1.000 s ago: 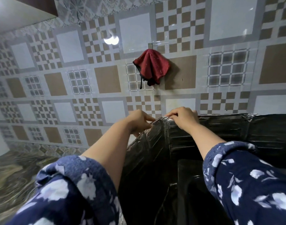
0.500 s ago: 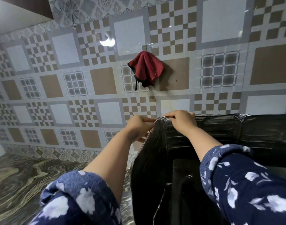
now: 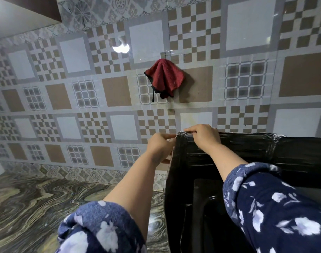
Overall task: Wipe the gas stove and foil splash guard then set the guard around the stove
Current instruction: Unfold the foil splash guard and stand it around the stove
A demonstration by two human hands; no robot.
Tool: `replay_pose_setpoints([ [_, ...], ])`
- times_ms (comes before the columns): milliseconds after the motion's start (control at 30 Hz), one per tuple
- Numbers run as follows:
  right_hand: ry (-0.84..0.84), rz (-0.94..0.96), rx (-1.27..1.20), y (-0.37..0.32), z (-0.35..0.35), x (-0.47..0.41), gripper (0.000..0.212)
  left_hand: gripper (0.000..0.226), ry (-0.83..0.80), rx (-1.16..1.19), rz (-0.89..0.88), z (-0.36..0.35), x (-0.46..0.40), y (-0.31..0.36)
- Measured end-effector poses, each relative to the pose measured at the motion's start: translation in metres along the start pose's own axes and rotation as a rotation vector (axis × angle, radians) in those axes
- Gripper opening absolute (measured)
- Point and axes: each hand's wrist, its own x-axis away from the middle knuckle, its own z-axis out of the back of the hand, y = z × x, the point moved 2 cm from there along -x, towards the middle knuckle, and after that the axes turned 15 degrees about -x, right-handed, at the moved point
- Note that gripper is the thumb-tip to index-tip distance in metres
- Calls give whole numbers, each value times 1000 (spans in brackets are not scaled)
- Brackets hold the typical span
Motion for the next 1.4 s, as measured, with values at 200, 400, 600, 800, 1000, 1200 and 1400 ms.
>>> replay_pose_setpoints([
  [200,-21,3,44,-5,7,1,43,46,-184,-272,-18,24,0,6],
  [400,-19,5,50,-12,8,6,44,56,-135,-465,-79,28,-4,1],
  [600,-36,6,50,-18,6,6,49,58,-111,-516,-87,35,-8,-2],
  [800,-49,39,81,-20,-3,4,47,48,-74,-580,-69,39,-8,-6],
  [1000,-36,122,122,-22,2,11,40,49,33,-590,-89,37,-5,-6],
  [1200,-79,120,199,-46,22,45,48,44,127,-616,-127,36,26,8],
  [1400,-235,48,269,-57,26,74,55,47,52,-833,-83,42,57,-5],
])
